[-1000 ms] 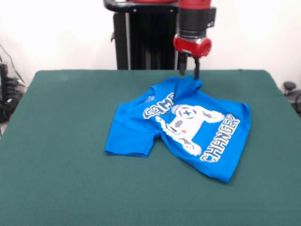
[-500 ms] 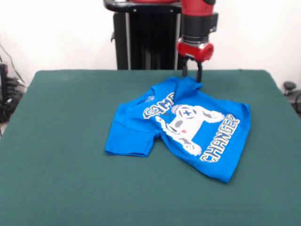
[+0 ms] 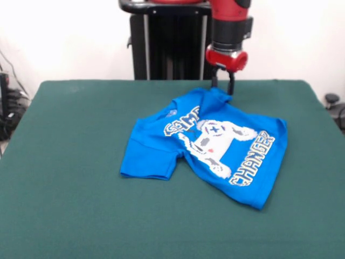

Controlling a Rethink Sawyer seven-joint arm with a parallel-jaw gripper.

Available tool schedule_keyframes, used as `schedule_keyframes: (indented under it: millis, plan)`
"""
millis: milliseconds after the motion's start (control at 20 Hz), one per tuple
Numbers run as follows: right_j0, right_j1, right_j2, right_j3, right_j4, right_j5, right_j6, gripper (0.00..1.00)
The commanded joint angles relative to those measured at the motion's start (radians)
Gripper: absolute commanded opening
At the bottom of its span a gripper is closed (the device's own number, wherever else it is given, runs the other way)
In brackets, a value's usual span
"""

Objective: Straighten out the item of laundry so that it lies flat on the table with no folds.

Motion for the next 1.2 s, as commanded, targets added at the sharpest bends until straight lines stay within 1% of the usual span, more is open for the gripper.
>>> schedule_keyframes:
  millis: [50,200,300,450,500,600,800,1050,1200]
  plan:
    - [0.002,-0.001,0.065,-0.067,0.102,-0.033,0.313,1.0]
    - [0.005,-0.011,0.054,-0.069,0.109,-0.043,0.312,1.0]
    - [0.004,-0.041,0.037,-0.065,0.115,-0.022,0.291,1.0]
    - [0.036,-0.063,-0.002,-0.065,0.14,-0.02,0.259,1.0]
    - [0.049,-0.065,-0.016,-0.068,0.15,-0.022,0.247,0.0]
    - [0.072,-0.062,-0.034,-0.073,0.161,-0.037,0.235,0.0]
    - [0.076,-0.051,-0.031,-0.086,0.158,-0.041,0.234,0.0]
    - [0.053,-0.025,-0.009,-0.083,0.165,-0.073,0.303,0.0]
    - [0.017,-0.014,0.024,-0.074,0.128,-0.064,0.319,0.0]
